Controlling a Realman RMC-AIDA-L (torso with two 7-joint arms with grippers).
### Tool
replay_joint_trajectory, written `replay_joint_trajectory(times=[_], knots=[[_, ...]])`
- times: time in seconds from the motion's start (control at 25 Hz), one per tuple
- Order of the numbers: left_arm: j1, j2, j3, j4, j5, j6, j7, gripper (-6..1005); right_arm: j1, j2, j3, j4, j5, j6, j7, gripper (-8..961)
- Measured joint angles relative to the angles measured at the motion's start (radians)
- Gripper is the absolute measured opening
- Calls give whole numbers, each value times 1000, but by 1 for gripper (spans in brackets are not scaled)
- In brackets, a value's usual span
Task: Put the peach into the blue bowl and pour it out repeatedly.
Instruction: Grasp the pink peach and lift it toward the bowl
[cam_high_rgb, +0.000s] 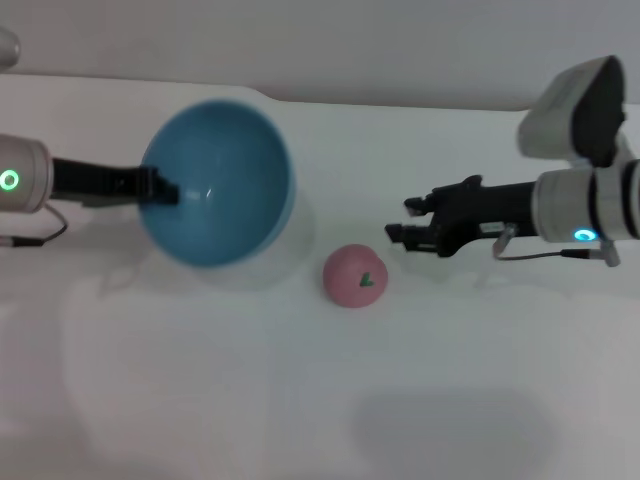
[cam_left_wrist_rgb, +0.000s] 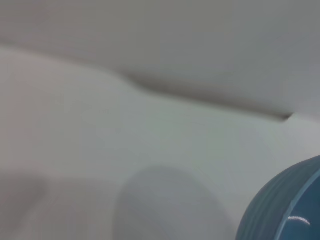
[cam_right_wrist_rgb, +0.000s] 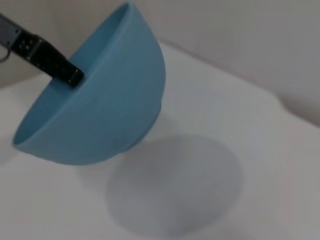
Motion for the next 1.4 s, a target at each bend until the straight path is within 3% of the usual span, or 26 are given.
replay_joint_trajectory(times=[0.2,0.36,0.52,0.56,1.0,1.4], knots=[[-5,-41,-3,114,260,89,-116,-1,23,5,-164,12,86,25,-6,537],[-19,-70,0,184,391,146,-166,-1,24,4,-309,8,191,69,-7,579],[-27,-77,5,224,424,183,-183,-2,20,5,-499,1,316,182,-9,620],[-28,-78,7,231,424,192,-184,-1,15,5,-586,-4,379,254,-9,630],[-47,-78,57,245,426,236,-214,-1,10,6,-807,-2,557,412,-10,618],[-68,-79,77,247,431,269,-224,0,2,6,-826,26,621,440,-10,592]])
